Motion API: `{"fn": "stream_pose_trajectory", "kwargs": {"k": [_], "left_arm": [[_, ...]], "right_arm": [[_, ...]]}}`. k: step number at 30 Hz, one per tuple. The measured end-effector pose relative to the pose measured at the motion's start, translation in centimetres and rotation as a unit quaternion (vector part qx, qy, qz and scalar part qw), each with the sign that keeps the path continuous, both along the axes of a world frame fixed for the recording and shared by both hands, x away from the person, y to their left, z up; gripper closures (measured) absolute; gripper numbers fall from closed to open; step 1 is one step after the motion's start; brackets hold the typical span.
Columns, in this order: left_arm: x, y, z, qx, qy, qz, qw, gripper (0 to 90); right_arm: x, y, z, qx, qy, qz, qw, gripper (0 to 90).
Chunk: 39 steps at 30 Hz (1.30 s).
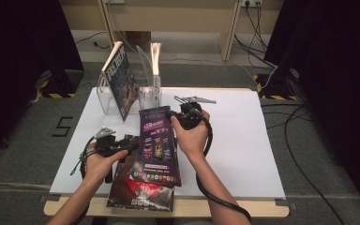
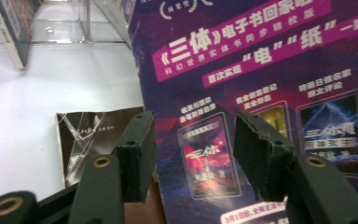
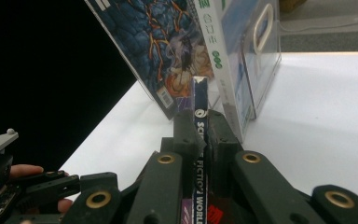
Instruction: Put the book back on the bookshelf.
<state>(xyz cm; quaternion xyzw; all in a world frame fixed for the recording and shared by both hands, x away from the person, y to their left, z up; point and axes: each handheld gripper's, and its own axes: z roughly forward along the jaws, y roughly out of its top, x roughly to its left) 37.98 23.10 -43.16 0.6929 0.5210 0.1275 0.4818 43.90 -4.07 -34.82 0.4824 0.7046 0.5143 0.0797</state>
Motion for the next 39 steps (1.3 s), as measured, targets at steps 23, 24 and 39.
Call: {"fn": "stream_pose_trajectory", "kwargs": {"k": [23, 24, 39], "left_arm": [[-0.2, -0.9, 1.8, -0.005, -0.032, -0.008, 0.9995, 43.9], [-0.3, -1.0, 1.9, -0.009, -0.033, -0.01, 0.9994, 43.9], [-0.3, -0.4, 1.6, 0.009, -0.037, -0.001, 0.9993, 43.2]], "right_arm": [[-0.2, 2.3, 1.5, 0.003, -0.043, -0.002, 0.9991, 84.5], [-0.2, 2.4, 1.5, 0.004, -0.044, -0.003, 0.999, 84.5], [-0.1, 3.2, 2.2, 0.007, -0.068, -0.009, 0.9976, 84.5]]}}
